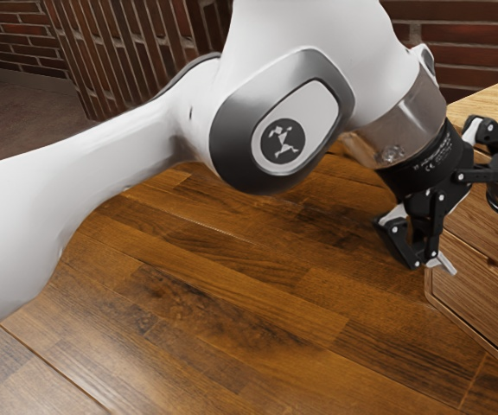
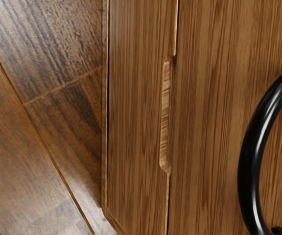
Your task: Pull the drawer handle with one arm to open the drawer
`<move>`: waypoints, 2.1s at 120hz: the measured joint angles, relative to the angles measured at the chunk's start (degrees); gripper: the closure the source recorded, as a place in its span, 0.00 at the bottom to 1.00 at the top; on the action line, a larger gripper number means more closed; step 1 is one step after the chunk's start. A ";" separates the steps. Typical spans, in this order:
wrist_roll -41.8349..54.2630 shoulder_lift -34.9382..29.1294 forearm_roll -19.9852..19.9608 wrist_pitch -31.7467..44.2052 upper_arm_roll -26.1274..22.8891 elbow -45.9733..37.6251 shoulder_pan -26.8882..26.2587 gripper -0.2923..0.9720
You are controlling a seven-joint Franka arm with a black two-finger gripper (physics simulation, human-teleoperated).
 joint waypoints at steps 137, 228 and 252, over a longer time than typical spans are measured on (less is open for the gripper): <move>0.71 -4.06 0.14 13.33 12.03 -10.79 -11.84 0.23; 2.35 -2.03 -0.67 18.23 11.96 -12.08 -11.28 0.23; 2.54 -2.05 -1.12 18.85 12.07 -12.83 -11.50 0.23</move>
